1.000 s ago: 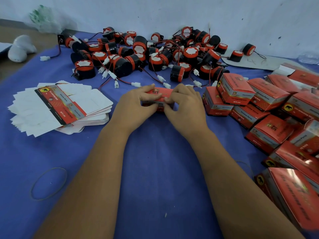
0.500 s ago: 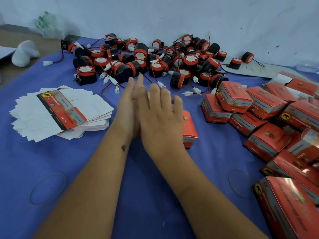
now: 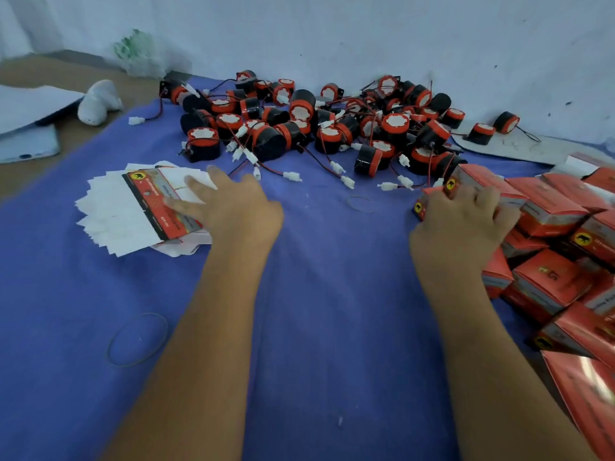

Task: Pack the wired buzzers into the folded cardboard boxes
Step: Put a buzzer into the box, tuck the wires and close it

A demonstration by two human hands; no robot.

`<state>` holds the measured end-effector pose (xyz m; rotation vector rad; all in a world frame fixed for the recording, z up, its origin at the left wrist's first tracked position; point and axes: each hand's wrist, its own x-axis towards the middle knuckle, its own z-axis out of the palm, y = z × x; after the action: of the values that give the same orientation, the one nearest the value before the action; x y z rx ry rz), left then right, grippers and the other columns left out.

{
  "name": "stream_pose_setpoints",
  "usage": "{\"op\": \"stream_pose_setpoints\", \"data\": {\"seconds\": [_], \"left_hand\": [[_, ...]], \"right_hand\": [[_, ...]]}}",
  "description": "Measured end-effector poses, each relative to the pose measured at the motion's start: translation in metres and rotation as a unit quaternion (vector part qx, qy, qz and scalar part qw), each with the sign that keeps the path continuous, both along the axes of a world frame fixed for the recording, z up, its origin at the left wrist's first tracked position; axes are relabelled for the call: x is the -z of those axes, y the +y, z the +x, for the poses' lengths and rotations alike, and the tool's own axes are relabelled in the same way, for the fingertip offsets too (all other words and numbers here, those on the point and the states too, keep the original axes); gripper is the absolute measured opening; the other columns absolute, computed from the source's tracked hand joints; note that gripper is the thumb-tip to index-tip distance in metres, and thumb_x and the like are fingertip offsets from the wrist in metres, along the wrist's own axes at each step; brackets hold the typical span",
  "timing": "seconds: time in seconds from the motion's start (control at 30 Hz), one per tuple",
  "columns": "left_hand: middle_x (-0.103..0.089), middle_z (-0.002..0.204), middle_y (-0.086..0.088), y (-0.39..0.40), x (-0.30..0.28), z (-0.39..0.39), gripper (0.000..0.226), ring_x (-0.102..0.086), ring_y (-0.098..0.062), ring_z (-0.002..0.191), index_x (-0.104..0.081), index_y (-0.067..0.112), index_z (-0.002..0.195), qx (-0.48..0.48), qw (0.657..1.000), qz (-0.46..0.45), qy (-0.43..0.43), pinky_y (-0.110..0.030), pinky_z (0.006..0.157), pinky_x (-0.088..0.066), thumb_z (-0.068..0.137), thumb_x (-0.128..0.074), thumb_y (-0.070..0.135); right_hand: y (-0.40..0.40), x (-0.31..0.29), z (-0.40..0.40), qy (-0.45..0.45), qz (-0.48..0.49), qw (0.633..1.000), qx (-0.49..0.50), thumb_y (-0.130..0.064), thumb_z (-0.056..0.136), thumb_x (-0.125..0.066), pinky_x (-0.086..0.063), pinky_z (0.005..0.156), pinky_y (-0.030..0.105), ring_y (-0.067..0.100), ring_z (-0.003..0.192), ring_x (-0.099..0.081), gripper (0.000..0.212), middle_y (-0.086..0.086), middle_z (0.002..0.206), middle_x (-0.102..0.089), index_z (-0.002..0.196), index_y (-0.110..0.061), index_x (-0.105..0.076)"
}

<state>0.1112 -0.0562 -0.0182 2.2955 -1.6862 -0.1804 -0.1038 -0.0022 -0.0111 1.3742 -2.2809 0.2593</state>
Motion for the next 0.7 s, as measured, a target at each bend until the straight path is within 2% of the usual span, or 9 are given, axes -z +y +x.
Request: {"op": "stream_pose_setpoints", "data": {"seconds": [0.13, 0.2, 0.27, 0.37, 0.47, 0.53, 0.6, 0.67, 0.7], "left_hand": [[-0.01, 0.161, -0.014, 0.008, -0.002, -0.021, 0.043, -0.016, -0.041, 0.145, -0.049, 0.023, 0.132, 0.081, 0.997, -0.009, -0.015, -0.064, 0.109, -0.023, 0.09, -0.053, 0.018], [-0.025, 0.156, -0.012, 0.012, -0.002, -0.034, 0.038, -0.043, -0.032, 0.127, -0.055, 0.019, 0.127, 0.15, 0.981, -0.097, 0.076, -0.045, 0.089, -0.041, 0.091, -0.051, 0.009], [-0.046, 0.143, -0.004, 0.015, -0.005, -0.037, 0.033, -0.055, -0.021, 0.104, -0.062, 0.018, 0.116, 0.198, 0.94, -0.19, 0.201, -0.036, 0.077, -0.042, 0.092, -0.045, 0.004], [-0.058, 0.118, 0.006, 0.011, -0.009, -0.027, 0.029, -0.049, -0.002, 0.085, -0.067, 0.019, 0.1, 0.163, 0.899, -0.309, 0.264, -0.019, 0.07, -0.038, 0.09, -0.045, 0.003], [-0.06, 0.109, 0.003, 0.006, -0.011, -0.012, 0.026, -0.049, 0.003, 0.087, -0.068, 0.014, 0.095, 0.099, 0.85, -0.392, 0.336, -0.003, 0.074, -0.034, 0.088, -0.046, 0.002], [-0.062, 0.106, -0.007, 0.004, -0.011, -0.004, 0.026, -0.054, -0.009, 0.095, -0.069, 0.008, 0.094, 0.056, 0.817, -0.458, 0.346, -0.012, 0.082, -0.038, 0.085, -0.046, 0.001], [-0.06, 0.103, -0.008, 0.003, -0.008, 0.004, 0.026, -0.053, -0.018, 0.096, -0.07, 0.005, 0.094, 0.024, 0.789, -0.509, 0.343, -0.021, 0.085, -0.041, 0.083, -0.046, 0.002], [-0.054, 0.1, -0.003, 0.001, -0.005, 0.011, 0.026, -0.051, -0.013, 0.093, -0.068, 0.005, 0.091, -0.009, 0.756, -0.541, 0.37, -0.016, 0.085, -0.038, 0.081, -0.045, -0.001], [-0.052, 0.099, -0.001, 0.001, -0.005, 0.013, 0.026, -0.05, -0.01, 0.091, -0.067, 0.006, 0.091, -0.022, 0.741, -0.546, 0.391, -0.013, 0.084, -0.037, 0.081, -0.045, -0.003]], "right_hand": [[-0.001, 0.006, 0.042, -0.017, -0.112, 0.98, -0.162, -0.014, 0.084, -0.059, -0.022, 0.079, 0.041, 0.035, 0.1, -0.046, 0.018, 0.013, 0.098, -0.055, 0.099, -0.008, -0.066], [-0.003, 0.015, 0.074, -0.125, -0.061, 0.958, -0.251, -0.02, 0.091, -0.054, -0.024, 0.083, 0.035, 0.03, 0.104, -0.047, 0.029, 0.007, 0.11, -0.057, 0.119, -0.014, -0.058], [-0.009, 0.027, 0.096, -0.187, -0.012, 0.924, -0.333, -0.018, 0.092, -0.05, -0.034, 0.083, 0.033, 0.024, 0.106, -0.048, 0.036, 0.003, 0.12, -0.055, 0.128, -0.014, -0.05], [-0.013, 0.037, 0.099, -0.265, -0.011, 0.885, -0.383, -0.017, 0.092, -0.051, -0.041, 0.088, 0.038, 0.025, 0.112, -0.048, 0.043, 0.005, 0.127, -0.053, 0.134, -0.011, -0.047], [-0.017, 0.035, 0.101, -0.364, -0.029, 0.832, -0.418, -0.019, 0.091, -0.059, -0.042, 0.099, 0.041, 0.02, 0.126, -0.044, 0.054, 0.001, 0.141, -0.047, 0.142, -0.017, -0.043], [-0.023, 0.029, 0.115, -0.407, 0.009, 0.778, -0.479, -0.016, 0.088, -0.064, -0.04, 0.105, 0.037, 0.016, 0.132, -0.042, 0.055, 0.0, 0.144, -0.046, 0.14, -0.019, -0.046], [-0.027, 0.024, 0.133, -0.416, 0.059, 0.727, -0.542, -0.003, 0.084, -0.063, -0.047, 0.093, 0.037, 0.015, 0.111, -0.056, 0.037, -0.003, 0.118, -0.062, 0.115, -0.022, -0.061], [-0.032, 0.028, 0.14, -0.38, 0.065, 0.742, -0.549, 0.003, 0.083, -0.057, -0.047, 0.066, 0.035, 0.006, 0.069, -0.05, 0.043, -0.016, 0.071, -0.054, 0.073, -0.038, -0.05], [-0.033, 0.031, 0.139, -0.358, 0.055, 0.749, -0.555, 0.001, 0.084, -0.054, -0.044, 0.061, 0.029, 0.004, 0.063, -0.047, 0.047, -0.018, 0.063, -0.051, 0.065, -0.04, -0.046]]}}
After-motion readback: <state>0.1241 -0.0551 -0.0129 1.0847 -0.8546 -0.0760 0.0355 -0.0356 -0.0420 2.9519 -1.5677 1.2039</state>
